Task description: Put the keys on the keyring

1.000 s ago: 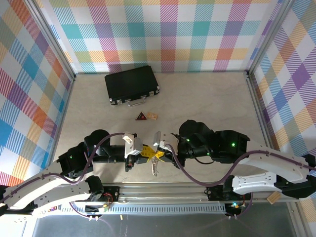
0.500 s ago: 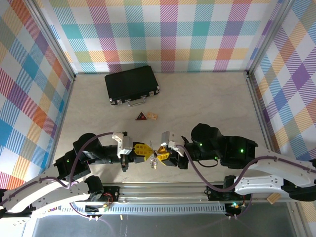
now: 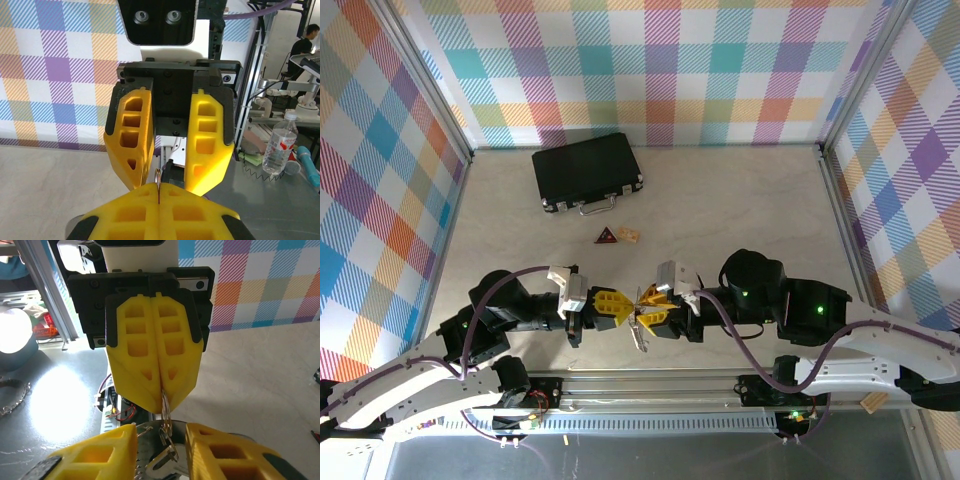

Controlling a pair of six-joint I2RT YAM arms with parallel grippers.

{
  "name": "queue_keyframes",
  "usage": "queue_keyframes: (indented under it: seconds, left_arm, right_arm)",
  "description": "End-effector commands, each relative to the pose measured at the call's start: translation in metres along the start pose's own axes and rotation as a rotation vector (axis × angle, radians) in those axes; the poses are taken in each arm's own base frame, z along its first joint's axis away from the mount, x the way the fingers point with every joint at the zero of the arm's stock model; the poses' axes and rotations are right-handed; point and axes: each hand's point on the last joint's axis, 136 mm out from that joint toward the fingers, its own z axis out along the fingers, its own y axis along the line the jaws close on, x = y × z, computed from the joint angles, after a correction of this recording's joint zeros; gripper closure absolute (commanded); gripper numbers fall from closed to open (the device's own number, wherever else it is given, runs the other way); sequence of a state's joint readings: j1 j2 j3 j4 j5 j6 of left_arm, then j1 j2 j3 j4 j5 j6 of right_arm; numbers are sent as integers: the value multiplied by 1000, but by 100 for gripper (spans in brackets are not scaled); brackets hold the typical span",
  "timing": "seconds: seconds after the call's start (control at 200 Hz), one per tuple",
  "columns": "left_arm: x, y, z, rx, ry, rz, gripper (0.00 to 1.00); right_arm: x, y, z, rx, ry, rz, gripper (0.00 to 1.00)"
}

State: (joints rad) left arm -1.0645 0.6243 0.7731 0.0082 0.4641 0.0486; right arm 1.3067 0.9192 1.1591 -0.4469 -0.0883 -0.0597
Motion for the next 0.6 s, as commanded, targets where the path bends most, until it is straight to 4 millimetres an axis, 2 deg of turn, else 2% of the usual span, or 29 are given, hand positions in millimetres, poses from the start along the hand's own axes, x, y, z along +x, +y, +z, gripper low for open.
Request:
queue_keyframes:
  seconds: [0.0,0.125,0.26,0.41,0.515,0.595]
  left_arm:
    - [-16,-9,-2,44,-68,24,100]
    - [-16,-9,-2,46,-76,16,100]
    - [-10,-8,-3,34,-58,4,100]
    - [3,0,-4,-15,12,9,100]
    - [19,12,-7,-87,99,34,88]
    - [28,18,-7,-113,149,45,83]
  right_arm:
    - [-9,5,0,-19,-41,-4,74]
    - [-8,3,2,-15,-34,-4,82]
    - [-6,2,2,-6,-23,-7,100]
    - [1,-2,1,14,15,-21,100]
    - [7,-5,1,34,73,-59,100]
    - [14,-6,3,34,129,-70,100]
